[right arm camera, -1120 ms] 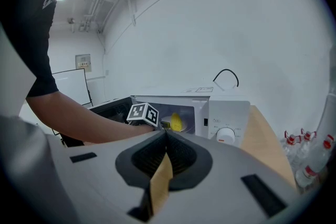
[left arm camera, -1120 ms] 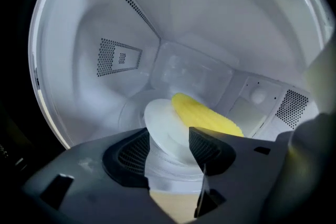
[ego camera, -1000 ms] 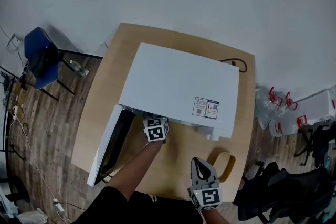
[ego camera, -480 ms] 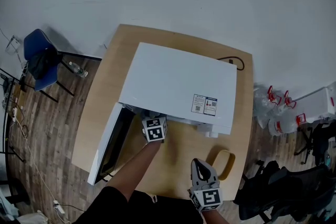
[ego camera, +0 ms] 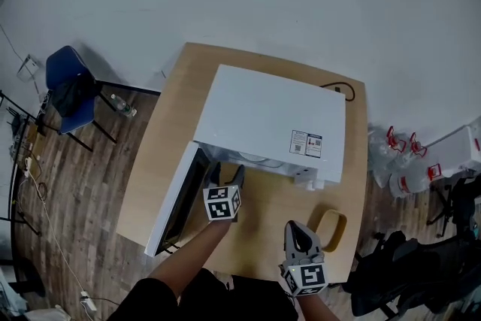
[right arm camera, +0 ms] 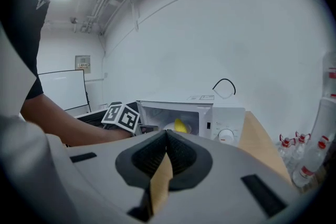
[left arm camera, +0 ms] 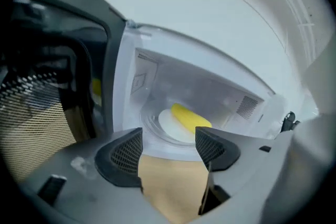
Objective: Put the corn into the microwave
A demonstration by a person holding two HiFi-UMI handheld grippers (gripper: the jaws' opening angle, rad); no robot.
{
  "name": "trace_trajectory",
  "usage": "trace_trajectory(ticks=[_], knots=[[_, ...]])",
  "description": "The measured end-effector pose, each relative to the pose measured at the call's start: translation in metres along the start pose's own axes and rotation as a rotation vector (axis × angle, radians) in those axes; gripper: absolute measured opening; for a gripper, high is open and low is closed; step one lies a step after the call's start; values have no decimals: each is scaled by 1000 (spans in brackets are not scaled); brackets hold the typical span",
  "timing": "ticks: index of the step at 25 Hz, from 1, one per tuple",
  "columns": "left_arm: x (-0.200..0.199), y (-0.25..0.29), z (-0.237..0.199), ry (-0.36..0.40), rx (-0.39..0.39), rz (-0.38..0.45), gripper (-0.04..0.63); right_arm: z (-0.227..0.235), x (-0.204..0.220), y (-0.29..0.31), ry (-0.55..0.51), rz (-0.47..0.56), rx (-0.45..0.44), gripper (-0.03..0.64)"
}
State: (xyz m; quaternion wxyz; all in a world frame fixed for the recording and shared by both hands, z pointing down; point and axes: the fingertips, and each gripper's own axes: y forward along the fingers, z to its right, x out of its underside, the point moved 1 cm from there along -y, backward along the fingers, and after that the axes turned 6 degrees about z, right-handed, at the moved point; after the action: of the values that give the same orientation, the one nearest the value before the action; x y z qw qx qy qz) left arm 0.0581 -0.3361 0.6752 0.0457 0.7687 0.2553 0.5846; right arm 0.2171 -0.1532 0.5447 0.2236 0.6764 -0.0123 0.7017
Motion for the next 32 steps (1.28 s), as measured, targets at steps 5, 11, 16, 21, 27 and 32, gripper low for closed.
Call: trace_trajectory(ticks=[5,11,16,21,27,32], knots=[[-13,-84,25,49,101,64,288,-25,-13,-14,-3,53,54,60],[-21,-188,51,79,251,65,287,-92,-30,-49,-54,129,22,60],[-42,-285,59,45,348,123,93,-143,-32,-90,-39,151,48,60],[-61,-366,58,96,404,196,23,-190,-44,-126,-51,185,61,60],[-57,-432,37,172,364,206,17,-236,-56,-168,-69,202,81,60],[-57,-466,22,198,321,237,17,-261,-52,-190,-93,201,97,60]])
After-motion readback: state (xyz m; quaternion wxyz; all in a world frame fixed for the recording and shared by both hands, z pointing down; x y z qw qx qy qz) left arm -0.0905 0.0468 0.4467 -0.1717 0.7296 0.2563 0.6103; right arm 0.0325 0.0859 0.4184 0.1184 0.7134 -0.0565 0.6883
